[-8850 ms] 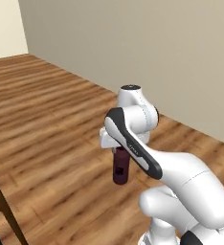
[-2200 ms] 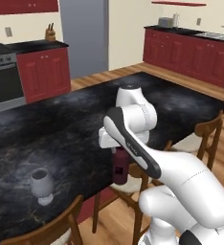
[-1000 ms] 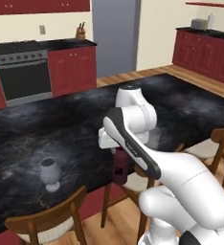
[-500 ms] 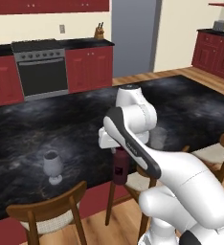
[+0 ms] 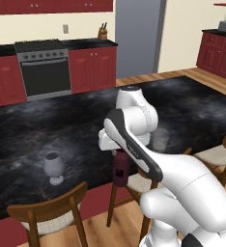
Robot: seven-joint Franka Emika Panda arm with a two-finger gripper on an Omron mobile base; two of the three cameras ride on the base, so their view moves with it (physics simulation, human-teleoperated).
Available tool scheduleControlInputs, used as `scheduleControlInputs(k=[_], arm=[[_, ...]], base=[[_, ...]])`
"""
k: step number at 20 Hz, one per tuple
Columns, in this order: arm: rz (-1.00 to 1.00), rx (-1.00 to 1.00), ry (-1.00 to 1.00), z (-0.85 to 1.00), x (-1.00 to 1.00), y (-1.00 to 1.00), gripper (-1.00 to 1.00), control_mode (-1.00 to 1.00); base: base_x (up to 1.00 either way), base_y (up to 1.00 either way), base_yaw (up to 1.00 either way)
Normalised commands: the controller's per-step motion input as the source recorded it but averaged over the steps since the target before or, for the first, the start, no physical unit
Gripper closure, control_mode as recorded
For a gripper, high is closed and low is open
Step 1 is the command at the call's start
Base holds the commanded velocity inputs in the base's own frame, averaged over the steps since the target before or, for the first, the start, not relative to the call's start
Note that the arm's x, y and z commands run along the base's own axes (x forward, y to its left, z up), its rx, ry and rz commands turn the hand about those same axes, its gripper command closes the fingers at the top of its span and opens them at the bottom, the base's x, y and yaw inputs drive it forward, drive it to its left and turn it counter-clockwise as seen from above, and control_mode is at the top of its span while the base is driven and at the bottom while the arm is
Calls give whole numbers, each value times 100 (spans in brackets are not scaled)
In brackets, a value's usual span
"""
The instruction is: There is a wine glass and glass cup on the dining counter. Place the wine bottle next to the wine glass and the juice bottle next to the glass cup.
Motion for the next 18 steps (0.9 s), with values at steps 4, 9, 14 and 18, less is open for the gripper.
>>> scheduleControlInputs(k=[4,9,14,18], arm=[[0,0,0,0,0,0,100,100],[0,0,0,0,0,0,100,100],[0,0,0,0,0,0,100,100],[0,0,1,0,43,-2,100,-100]], base=[[0,0,0],[0,0,0],[10,0,0],[0,0,0]])
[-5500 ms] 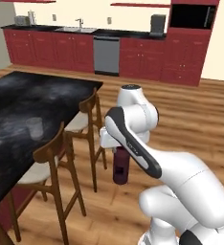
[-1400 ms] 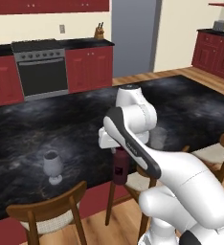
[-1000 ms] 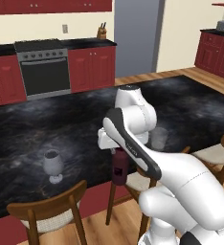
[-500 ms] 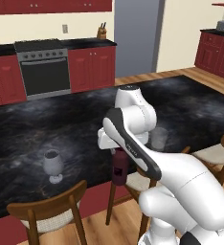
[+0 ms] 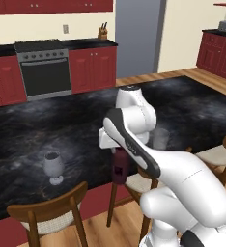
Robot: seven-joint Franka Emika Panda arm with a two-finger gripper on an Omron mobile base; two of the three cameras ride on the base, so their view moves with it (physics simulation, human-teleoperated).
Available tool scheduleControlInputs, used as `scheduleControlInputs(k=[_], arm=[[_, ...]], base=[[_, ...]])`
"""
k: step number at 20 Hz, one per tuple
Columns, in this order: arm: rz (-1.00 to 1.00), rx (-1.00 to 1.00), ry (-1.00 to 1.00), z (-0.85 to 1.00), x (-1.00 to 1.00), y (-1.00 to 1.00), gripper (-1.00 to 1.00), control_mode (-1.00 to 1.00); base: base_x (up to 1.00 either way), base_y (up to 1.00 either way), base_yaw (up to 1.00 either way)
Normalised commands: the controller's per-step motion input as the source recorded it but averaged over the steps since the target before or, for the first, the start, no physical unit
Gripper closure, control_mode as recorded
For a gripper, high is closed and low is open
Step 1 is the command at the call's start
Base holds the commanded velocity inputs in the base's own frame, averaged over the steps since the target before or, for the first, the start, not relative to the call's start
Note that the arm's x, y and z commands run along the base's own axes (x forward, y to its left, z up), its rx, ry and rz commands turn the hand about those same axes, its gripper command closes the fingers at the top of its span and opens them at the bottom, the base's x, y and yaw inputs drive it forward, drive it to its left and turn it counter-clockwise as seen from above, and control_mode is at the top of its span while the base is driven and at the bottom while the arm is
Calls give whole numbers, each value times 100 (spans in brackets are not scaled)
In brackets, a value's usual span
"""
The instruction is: There is a wine glass and glass cup on the dining counter. Place the wine bottle next to the wine glass and the juice bottle next to the glass cup.
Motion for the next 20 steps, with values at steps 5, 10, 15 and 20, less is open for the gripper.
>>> scheduleControlInputs(k=[5,10,15,20], arm=[[0,0,7,0,60,0,100,-100],[0,0,9,0,61,0,100,-100],[0,0,17,0,63,0,100,-100],[-1,0,20,0,56,0,100,-100]], base=[[0,0,0],[0,0,0],[0,0,0],[0,0,0]])
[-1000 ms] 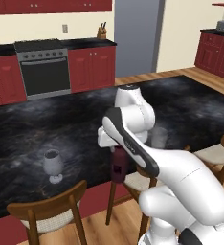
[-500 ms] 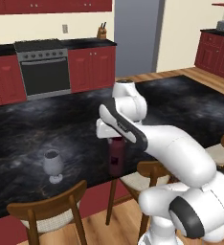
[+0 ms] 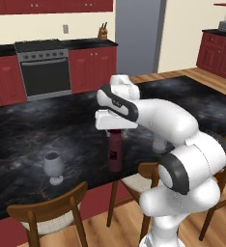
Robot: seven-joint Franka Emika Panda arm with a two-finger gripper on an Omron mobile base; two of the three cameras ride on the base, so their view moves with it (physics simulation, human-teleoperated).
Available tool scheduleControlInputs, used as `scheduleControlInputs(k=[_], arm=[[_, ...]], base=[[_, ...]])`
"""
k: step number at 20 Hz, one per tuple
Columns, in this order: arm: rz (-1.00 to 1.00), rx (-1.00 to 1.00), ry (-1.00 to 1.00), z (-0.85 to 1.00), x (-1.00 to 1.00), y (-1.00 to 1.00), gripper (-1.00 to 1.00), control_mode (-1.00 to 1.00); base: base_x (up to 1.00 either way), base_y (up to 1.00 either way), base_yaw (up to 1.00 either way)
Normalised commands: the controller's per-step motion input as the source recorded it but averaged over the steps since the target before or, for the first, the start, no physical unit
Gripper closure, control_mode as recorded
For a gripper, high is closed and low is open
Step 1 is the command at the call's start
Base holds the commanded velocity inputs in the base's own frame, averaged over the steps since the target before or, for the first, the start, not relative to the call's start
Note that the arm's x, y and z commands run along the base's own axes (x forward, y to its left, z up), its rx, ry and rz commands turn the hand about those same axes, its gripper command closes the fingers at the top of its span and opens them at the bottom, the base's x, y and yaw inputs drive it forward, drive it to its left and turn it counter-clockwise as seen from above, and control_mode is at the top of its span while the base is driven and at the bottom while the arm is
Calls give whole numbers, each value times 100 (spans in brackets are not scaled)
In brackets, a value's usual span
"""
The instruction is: There is a wine glass and glass cup on the dining counter. Place the wine bottle next to the wine glass and the juice bottle next to the glass cup.
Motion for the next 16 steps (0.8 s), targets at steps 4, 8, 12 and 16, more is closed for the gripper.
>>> scheduleControlInputs(k=[4,8,12,16], arm=[[0,-4,6,-8,36,0,100,-100],[-2,-11,0,-10,26,0,100,-100],[-4,-13,0,-6,27,-1,100,-100],[-3,-4,0,-14,18,-15,100,-100]], base=[[0,0,0],[0,0,0],[0,0,0],[0,0,0]])
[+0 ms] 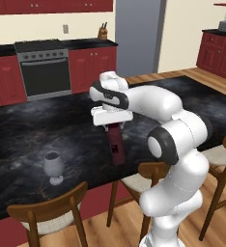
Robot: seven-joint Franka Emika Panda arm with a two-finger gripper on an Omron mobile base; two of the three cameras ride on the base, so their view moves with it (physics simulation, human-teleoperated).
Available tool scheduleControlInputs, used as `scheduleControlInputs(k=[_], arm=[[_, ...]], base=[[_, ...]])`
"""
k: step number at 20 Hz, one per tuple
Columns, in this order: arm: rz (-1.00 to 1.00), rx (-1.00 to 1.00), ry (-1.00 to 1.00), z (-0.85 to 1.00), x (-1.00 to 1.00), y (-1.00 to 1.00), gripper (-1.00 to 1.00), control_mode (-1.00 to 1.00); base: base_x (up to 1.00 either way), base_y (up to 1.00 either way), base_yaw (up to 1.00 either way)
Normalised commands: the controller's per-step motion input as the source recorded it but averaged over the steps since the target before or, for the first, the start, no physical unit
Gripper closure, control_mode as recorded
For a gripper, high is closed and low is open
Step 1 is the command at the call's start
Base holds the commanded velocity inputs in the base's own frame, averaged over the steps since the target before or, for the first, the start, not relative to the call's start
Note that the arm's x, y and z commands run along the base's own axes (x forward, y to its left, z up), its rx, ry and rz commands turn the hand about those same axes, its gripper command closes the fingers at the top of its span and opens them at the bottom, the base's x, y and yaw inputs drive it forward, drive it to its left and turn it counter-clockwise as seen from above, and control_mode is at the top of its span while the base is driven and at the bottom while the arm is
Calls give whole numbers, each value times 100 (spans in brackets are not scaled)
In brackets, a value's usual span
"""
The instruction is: There is a wine glass and glass cup on the dining counter. Place the wine bottle next to the wine glass and the juice bottle next to the glass cup.
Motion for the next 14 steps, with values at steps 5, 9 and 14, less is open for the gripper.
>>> scheduleControlInputs(k=[5,9,14], arm=[[-5,0,0,-16,20,-25,100,-100],[-6,0,0,-15,24,-27,100,-100],[-4,0,0,-10,22,-27,100,-100]], base=[[0,0,0],[0,0,0],[0,0,0]])
